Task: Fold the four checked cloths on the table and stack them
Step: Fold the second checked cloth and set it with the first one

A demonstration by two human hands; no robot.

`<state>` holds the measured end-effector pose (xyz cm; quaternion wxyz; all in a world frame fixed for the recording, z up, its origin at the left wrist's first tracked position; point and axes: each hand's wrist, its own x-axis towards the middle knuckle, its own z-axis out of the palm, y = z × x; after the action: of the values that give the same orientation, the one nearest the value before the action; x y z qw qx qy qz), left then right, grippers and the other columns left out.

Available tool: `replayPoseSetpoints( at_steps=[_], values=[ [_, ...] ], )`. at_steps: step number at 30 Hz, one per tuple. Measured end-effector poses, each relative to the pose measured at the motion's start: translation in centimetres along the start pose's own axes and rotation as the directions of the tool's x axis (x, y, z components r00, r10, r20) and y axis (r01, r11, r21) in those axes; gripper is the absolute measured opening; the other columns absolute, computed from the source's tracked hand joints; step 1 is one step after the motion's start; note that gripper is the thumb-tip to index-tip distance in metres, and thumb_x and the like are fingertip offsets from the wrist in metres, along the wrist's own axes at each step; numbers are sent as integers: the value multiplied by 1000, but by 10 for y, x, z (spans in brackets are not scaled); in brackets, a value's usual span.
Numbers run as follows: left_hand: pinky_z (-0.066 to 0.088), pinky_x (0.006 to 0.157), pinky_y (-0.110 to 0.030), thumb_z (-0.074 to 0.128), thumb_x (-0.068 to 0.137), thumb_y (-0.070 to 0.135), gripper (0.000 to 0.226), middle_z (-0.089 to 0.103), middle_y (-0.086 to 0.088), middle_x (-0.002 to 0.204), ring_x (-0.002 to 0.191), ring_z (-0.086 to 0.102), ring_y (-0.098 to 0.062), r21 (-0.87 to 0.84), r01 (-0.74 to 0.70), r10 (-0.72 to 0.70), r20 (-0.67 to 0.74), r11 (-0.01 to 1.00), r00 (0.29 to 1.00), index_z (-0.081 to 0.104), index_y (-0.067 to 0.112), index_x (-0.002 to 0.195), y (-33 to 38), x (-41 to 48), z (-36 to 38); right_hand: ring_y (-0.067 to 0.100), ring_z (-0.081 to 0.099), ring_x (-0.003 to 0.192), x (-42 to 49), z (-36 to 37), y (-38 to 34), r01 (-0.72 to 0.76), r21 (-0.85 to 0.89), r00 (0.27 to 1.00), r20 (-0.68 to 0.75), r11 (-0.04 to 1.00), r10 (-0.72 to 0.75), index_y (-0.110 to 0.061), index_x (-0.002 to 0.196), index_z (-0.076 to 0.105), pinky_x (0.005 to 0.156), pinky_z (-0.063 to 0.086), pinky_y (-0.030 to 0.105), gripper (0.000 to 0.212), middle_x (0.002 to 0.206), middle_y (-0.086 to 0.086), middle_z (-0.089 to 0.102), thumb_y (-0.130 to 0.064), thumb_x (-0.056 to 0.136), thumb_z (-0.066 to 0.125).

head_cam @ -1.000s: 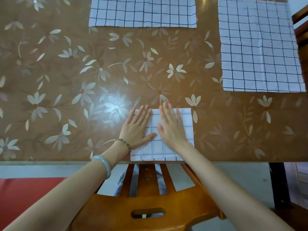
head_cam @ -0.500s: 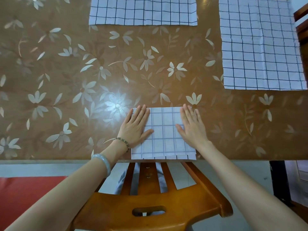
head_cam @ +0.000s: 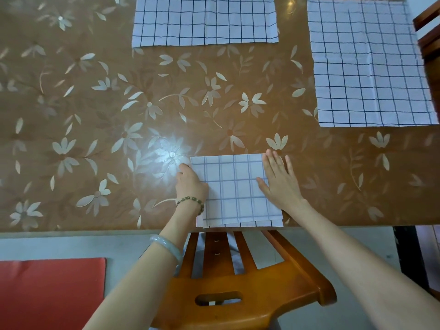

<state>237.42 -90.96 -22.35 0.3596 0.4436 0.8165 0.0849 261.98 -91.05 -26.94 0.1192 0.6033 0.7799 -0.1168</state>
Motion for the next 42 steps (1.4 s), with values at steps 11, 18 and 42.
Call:
replayPoseSetpoints(
  at_steps=[11, 18, 42],
  values=[
    [45, 58, -30, 68, 75, 18, 25, 68, -18, 80, 64, 55, -23, -174, 6, 5, 63, 985, 998, 64, -3, 86, -8, 30, -34, 22, -12, 146, 21, -16, -21, -24, 12, 999, -35, 1000, 25, -11, 151, 1, 112, -22, 40, 74, 159, 10, -4, -56, 92, 5],
    [31, 47, -26, 67, 77, 14, 18, 52, -3, 62, 56, 46, -19, -138, 42, -43, -2, 989, 999, 56, 1, 72, -20, 58, -63, 43, 48, 115, 69, -48, -90, 174, 304, 966, -238, 937, -102, -5, 116, 63, 95, 45, 50, 35, 126, 27, 50, -11, 81, 64],
    [54, 68, -25, 68, 80, -1, 78, 59, -16, 109, 93, 65, -25, -307, -48, 191, 454, 950, 870, 29, 35, 138, -48, 38, -92, 29, 36, 118, 74, -70, -125, 67, 168, 929, 350, 984, -123, -27, 151, -9, 90, 44, 40, 136, 134, 13, 27, -48, 57, 86]
  ],
)
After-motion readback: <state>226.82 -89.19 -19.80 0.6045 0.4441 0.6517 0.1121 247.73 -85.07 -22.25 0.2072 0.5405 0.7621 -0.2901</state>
